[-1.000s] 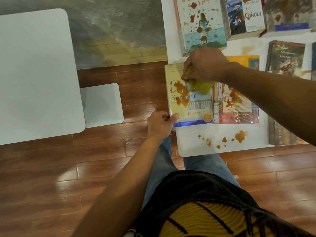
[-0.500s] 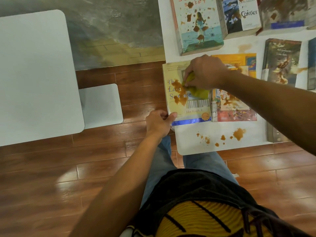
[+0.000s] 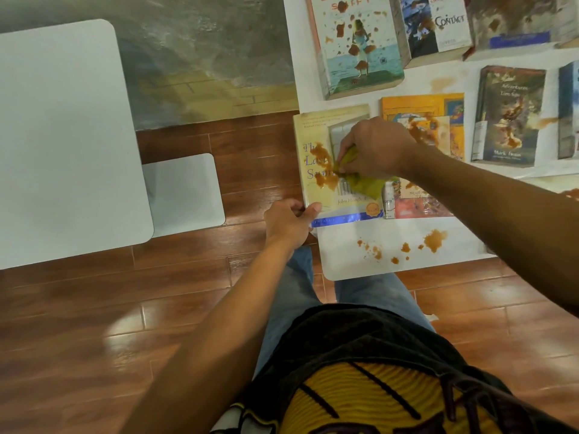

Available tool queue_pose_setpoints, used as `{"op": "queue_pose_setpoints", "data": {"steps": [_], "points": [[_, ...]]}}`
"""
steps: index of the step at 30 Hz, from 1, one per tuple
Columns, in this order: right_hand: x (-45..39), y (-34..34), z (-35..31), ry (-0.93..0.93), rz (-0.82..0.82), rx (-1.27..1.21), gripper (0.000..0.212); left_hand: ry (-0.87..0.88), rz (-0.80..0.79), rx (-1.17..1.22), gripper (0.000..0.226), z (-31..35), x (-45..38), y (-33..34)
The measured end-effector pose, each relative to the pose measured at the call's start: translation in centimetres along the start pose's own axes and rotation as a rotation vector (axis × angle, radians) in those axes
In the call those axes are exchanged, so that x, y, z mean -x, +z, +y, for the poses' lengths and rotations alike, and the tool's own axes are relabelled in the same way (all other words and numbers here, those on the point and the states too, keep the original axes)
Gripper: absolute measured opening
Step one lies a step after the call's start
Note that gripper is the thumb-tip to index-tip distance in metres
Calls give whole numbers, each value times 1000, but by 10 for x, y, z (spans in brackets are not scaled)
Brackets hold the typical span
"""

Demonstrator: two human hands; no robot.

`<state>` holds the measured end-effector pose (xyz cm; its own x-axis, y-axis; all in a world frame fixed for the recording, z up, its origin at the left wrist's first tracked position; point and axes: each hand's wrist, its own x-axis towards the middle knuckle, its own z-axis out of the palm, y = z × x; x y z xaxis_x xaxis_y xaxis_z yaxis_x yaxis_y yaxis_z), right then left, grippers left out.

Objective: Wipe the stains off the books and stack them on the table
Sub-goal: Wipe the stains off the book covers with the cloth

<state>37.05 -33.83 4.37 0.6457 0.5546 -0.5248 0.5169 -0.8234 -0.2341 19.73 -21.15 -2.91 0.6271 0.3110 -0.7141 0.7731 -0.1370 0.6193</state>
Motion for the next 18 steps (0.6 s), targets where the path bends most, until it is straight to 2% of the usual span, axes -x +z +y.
{"op": "queue_pose_setpoints", "data": {"steps": [4, 8, 12, 15, 18], "points": [[5, 9, -3, 69, 114, -13, 15, -1, 7, 4, 31, 0, 2, 0], [10, 13, -5, 80, 42, 4, 19, -2, 7, 8, 31, 3, 2, 0], [17, 20, -5, 112, 115, -30, 16, -8, 9, 5, 31, 3, 4, 0], [21, 20, -6, 92, 51, -7, 18, -15, 10, 18, 31, 4, 4, 0], [23, 22, -5, 111, 124, -11, 17, -22, 10, 27, 30, 4, 5, 0]]}}
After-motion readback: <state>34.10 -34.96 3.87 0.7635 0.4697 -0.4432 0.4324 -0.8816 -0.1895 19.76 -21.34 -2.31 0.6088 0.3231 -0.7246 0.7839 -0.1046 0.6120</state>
